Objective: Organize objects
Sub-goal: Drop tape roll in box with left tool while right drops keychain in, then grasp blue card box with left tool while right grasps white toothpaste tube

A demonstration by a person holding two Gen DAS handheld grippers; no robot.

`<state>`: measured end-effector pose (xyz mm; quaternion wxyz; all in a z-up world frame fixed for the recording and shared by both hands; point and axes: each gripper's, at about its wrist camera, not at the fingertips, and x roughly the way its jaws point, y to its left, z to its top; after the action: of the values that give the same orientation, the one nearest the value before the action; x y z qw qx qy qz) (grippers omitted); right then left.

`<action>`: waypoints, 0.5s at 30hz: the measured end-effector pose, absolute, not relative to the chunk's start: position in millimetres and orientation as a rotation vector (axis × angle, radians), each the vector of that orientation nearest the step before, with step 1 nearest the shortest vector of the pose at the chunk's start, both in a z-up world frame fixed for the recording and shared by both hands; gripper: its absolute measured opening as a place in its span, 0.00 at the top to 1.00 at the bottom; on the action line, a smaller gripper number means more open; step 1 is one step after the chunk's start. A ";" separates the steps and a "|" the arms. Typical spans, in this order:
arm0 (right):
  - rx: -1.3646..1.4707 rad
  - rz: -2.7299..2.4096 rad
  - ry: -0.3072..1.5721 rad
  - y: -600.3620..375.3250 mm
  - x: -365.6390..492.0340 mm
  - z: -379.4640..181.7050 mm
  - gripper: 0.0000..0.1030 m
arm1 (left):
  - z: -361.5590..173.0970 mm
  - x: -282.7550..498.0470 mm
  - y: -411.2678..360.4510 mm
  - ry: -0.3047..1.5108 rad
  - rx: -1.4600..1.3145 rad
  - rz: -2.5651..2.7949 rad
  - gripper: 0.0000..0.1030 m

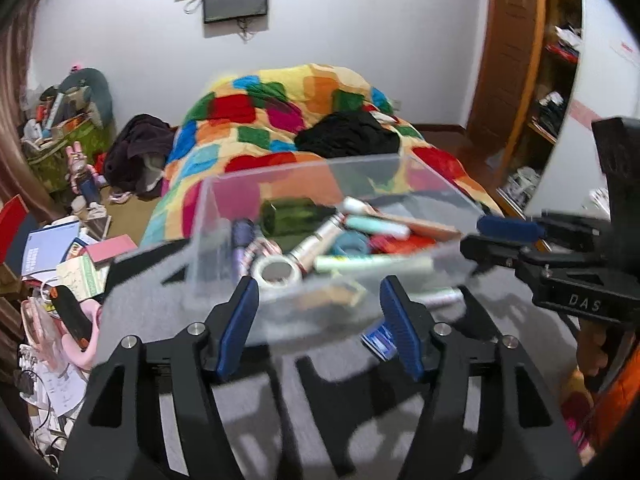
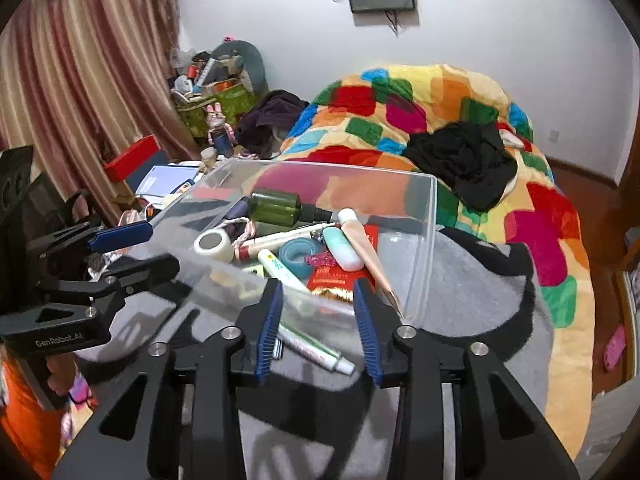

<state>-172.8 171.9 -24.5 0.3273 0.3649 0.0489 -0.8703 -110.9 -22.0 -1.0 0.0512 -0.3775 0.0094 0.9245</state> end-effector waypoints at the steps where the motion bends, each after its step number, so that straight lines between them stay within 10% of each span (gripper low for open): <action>1: 0.947 -2.278 0.148 173.7 -168.9 -25.5 0.57 | -6.0 -108.0 -19.1 0.035 -1.166 2.790 0.39; 15: 1.123 -2.148 0.309 161.1 -179.5 -80.2 0.56 | -57.9 -130.8 14.6 0.115 -1.392 2.572 0.37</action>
<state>-179.5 161.1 -80.2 0.3419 0.4320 0.1189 -0.8261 -130.8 14.6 -57.9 0.1073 -0.4729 0.0390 0.8737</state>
